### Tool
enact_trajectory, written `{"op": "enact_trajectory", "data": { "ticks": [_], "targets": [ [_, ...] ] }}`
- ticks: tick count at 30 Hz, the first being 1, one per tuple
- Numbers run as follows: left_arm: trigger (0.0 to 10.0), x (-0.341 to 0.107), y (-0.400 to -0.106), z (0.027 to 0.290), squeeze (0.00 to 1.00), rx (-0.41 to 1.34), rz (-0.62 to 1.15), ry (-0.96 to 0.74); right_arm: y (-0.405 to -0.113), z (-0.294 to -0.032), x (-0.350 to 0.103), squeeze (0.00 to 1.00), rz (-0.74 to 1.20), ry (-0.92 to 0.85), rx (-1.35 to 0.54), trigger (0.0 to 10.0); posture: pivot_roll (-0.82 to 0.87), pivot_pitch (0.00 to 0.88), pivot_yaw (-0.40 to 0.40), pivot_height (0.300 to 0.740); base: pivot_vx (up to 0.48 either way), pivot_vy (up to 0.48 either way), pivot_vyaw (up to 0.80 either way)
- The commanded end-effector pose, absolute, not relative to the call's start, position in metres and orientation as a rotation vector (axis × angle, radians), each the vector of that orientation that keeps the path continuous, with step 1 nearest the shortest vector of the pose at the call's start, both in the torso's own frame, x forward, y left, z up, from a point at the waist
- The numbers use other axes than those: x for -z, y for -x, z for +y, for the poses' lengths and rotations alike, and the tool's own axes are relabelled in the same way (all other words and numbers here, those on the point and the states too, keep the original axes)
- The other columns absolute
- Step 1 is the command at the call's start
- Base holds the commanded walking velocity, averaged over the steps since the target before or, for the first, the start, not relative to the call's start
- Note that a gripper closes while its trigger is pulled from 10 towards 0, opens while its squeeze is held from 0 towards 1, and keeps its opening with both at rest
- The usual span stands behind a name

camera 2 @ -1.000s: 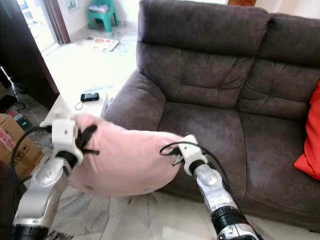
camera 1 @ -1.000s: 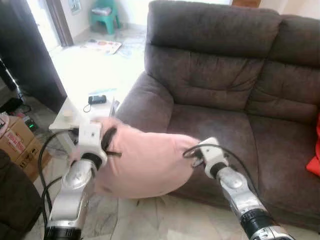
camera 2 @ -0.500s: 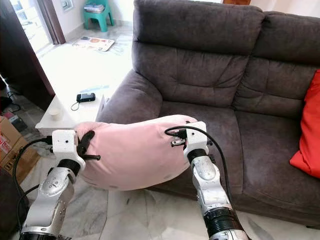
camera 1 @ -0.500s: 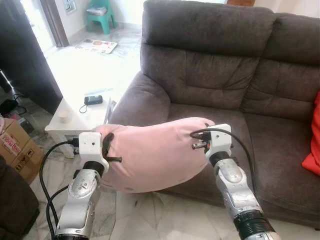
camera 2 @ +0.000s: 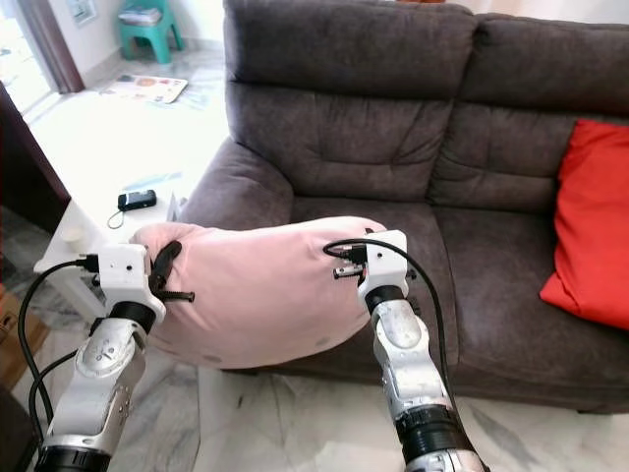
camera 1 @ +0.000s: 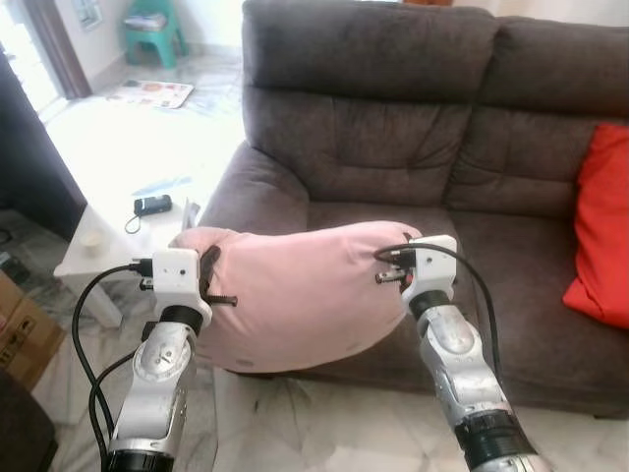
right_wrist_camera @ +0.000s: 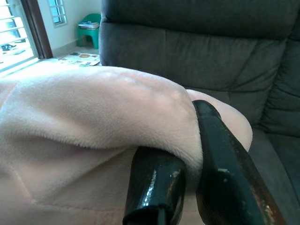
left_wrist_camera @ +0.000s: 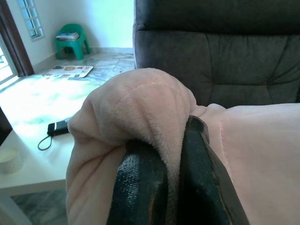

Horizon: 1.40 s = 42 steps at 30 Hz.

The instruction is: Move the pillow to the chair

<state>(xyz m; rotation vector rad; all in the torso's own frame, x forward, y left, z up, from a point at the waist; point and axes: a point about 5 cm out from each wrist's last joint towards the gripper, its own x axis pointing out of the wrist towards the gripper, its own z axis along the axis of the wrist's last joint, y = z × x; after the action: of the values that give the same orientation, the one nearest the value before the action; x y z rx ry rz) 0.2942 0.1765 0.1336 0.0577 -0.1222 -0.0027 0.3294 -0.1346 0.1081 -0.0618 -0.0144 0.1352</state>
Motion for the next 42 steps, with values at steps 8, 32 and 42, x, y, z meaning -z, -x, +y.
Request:
{"op": "enact_trajectory", "data": {
  "ticks": [8,32,42],
  "targets": [
    [10.0,-0.143,-0.297,0.176,0.00,-0.005,-0.177,-0.070,-0.336,-0.140,-0.132,0.00,-0.106,0.053,-0.098,10.0,0.05,0.000,-0.028,0.740,0.000,0.000,-0.80],
    [10.0,-0.149,-0.294,0.176,0.00,-0.017,-0.212,-0.027,-0.336,-0.121,-0.138,0.00,-0.131,0.039,-0.201,10.0,0.06,0.011,-0.030,0.740,0.000,0.000,-0.40],
    [10.0,-0.172,-0.285,0.182,0.00,-0.076,-0.308,-0.040,-0.335,-0.113,-0.158,0.00,-0.221,0.022,-0.258,10.0,0.06,0.012,-0.030,0.740,0.000,0.000,0.00]
  ]
}}
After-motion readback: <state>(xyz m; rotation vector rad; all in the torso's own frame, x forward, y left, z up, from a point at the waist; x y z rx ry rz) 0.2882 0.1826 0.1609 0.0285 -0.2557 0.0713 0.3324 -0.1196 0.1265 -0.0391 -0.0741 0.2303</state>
